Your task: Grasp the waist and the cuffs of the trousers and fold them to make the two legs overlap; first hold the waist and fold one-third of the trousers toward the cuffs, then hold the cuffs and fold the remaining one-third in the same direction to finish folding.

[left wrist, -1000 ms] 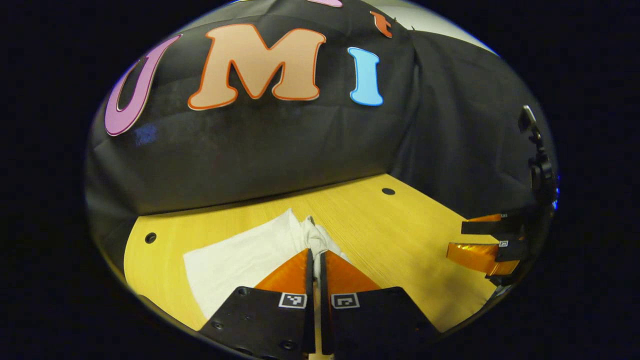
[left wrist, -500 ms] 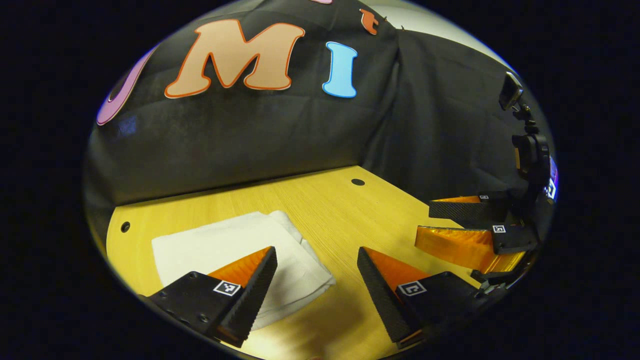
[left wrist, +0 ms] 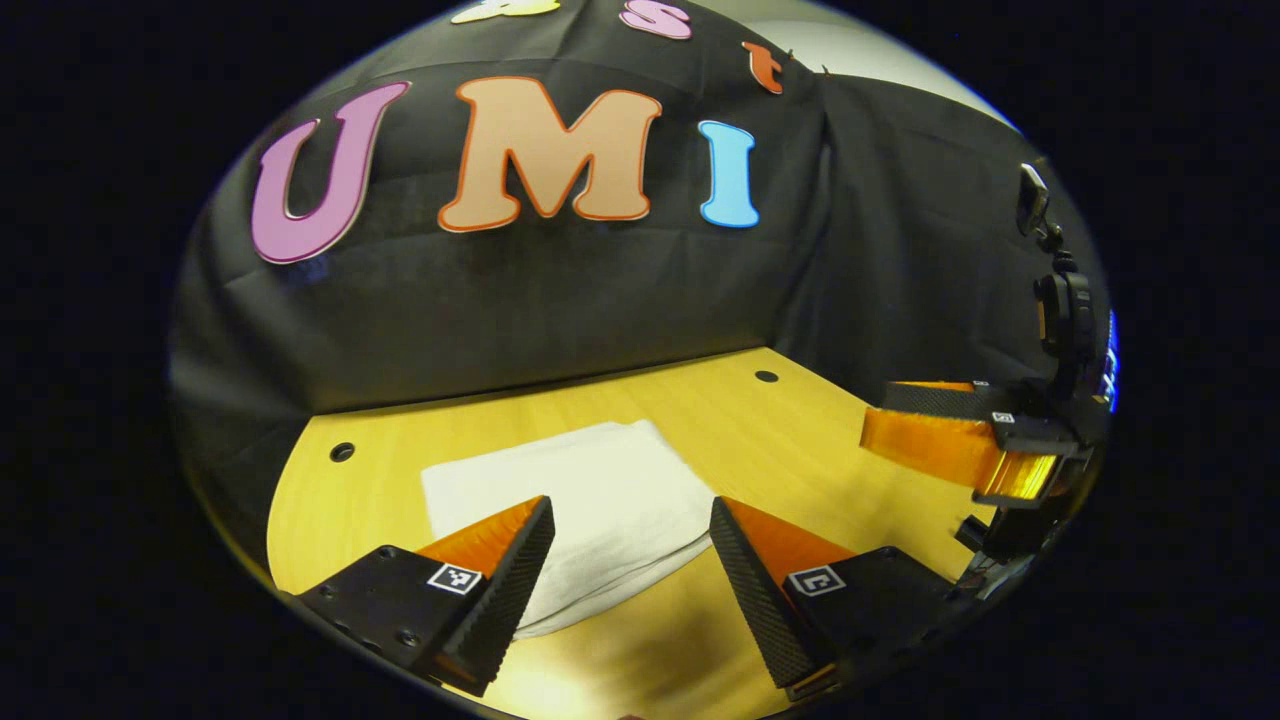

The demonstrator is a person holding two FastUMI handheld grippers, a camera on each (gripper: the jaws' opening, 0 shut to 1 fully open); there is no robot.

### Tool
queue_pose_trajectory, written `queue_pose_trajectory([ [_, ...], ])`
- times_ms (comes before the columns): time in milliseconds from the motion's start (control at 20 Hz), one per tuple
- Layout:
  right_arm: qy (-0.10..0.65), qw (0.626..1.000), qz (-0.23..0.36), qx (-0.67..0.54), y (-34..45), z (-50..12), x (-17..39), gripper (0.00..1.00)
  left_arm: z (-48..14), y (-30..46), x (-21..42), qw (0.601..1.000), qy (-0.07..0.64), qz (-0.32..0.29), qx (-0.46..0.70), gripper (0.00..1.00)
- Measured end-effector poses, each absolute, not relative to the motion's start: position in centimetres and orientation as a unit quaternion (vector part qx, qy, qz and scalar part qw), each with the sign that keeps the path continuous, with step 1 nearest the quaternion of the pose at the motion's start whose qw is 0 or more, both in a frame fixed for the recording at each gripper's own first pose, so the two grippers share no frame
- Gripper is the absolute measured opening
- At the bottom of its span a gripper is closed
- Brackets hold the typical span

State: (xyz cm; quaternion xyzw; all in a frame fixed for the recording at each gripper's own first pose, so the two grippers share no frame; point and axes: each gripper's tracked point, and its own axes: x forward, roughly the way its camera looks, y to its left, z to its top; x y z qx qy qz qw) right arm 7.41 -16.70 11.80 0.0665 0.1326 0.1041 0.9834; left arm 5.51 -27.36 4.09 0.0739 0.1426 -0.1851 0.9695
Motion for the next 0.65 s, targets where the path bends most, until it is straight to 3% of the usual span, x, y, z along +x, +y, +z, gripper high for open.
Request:
queue_pose_trajectory([
  [50, 0.125, 0.985, 0.097, 0.074, -16.7, 12.2, 7.2, 0.92, 4.2, -26.4, 5.3, 0.972, 0.141, -0.175, 0.071, 0.94],
  [150, 0.109, 0.987, 0.079, 0.082, -17.1, 12.9, 6.9, 0.96, 4.4, -24.4, 4.3, 0.975, 0.139, -0.162, 0.063, 0.95],
  [650, 0.120, 0.991, 0.028, 0.057, -17.3, 11.8, 5.6, 0.96, 2.1, -18.1, 3.3, 0.978, 0.180, -0.110, 0.003, 0.95],
])
